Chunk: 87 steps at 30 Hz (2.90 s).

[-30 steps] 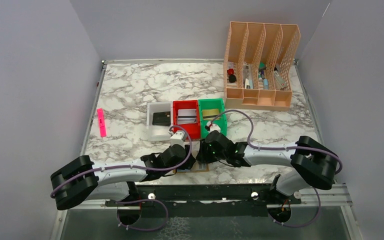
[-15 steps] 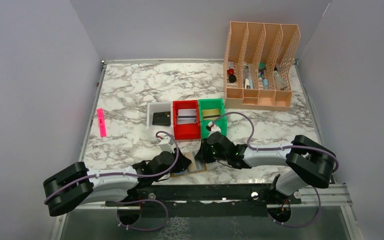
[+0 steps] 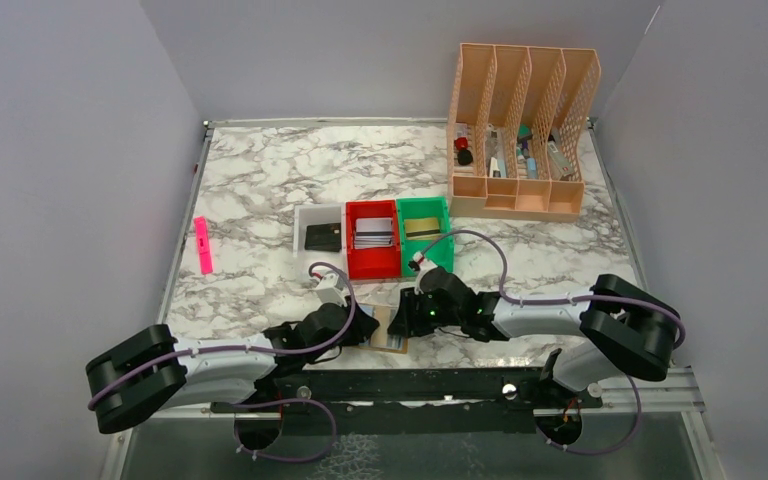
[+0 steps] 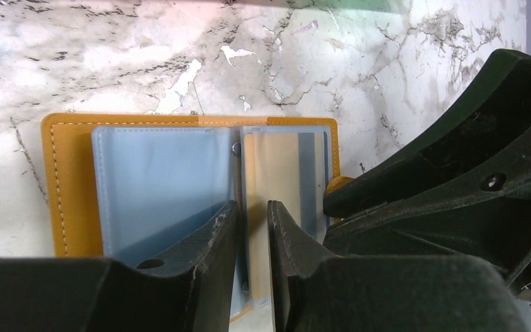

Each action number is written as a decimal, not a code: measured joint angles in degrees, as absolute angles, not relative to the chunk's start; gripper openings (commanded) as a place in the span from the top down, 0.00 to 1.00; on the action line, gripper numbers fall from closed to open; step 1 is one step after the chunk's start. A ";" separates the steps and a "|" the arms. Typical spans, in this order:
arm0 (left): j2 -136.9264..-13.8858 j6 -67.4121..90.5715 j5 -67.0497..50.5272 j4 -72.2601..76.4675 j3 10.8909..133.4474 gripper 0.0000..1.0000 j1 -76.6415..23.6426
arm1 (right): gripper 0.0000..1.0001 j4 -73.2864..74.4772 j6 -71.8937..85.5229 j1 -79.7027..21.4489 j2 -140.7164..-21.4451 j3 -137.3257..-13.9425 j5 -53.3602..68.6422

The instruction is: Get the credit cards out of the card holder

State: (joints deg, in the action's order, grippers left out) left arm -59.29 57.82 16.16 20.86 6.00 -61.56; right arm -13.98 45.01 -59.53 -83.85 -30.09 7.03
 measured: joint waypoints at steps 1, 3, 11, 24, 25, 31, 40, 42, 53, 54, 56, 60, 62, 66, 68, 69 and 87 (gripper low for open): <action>-59.22 57.80 16.16 20.78 6.00 0.74 -61.56 | 0.64 -13.91 45.08 -59.57 -83.85 -30.11 7.42; -58.85 57.71 16.14 20.43 6.00 0.74 -61.56 | 0.64 -13.85 45.45 -59.57 -83.85 -30.15 8.14; -55.07 56.53 15.86 16.16 6.00 0.64 -61.56 | 0.61 -13.85 48.10 -59.59 -83.88 -30.35 8.69; -46.39 53.69 24.05 -4.51 13.30 0.37 -61.56 | 0.58 -11.90 52.45 -59.64 -83.96 -31.03 3.77; -46.61 53.71 25.17 -5.96 13.78 0.36 -61.56 | 0.58 -11.92 52.56 -59.64 -83.99 -31.03 3.75; -50.19 54.83 29.15 -10.11 14.63 0.38 -61.56 | 0.59 -12.49 53.01 -59.64 -84.38 -31.03 3.84; -50.89 55.70 29.47 -6.66 12.75 0.63 -61.43 | 0.59 -8.43 52.23 -59.64 -83.70 -32.73 2.39; -50.26 55.81 29.12 -5.80 11.94 0.64 -61.30 | 0.58 -6.66 51.70 -59.64 -82.63 -32.91 1.69; -47.57 57.71 26.30 -4.23 10.13 0.66 -61.30 | 0.58 -3.01 51.51 -59.64 -80.03 -34.44 0.01; -47.62 57.82 26.17 -4.19 10.13 0.66 -61.30 | 0.58 -2.94 51.68 -59.64 -80.03 -34.44 -0.10; -47.99 57.87 26.06 -4.05 10.15 0.66 -61.30 | 0.58 -2.98 52.12 -59.64 -80.03 -34.20 -0.19; -48.88 57.87 25.91 -3.27 10.15 0.66 -61.30 | 0.58 -3.16 52.97 -59.64 -80.73 -33.34 -0.19; -49.32 57.87 25.85 -2.79 10.20 0.67 -61.30 | 0.58 -3.16 53.43 -59.64 -81.43 -33.30 -0.36; -49.84 57.87 25.78 -2.35 10.28 0.67 -61.30 | 0.58 -3.29 54.04 -59.64 -81.52 -33.30 -0.89; -49.95 57.84 25.78 -2.20 10.28 0.68 -61.30 | 0.58 -3.25 54.19 -59.64 -81.49 -33.30 -1.32; -49.95 57.84 25.78 -2.20 10.28 0.68 -61.30 | 0.58 -3.16 54.22 -59.64 -81.43 -33.30 -1.63; -50.04 57.80 25.61 -1.98 10.28 0.70 -61.30 | 0.59 -1.37 53.91 -59.64 -80.99 -33.30 -2.72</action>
State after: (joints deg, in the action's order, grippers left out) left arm -50.04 57.80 25.61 -1.98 10.28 -61.30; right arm -1.37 53.91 -59.64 -80.99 -33.30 -2.72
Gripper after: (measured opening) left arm 0.307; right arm 0.417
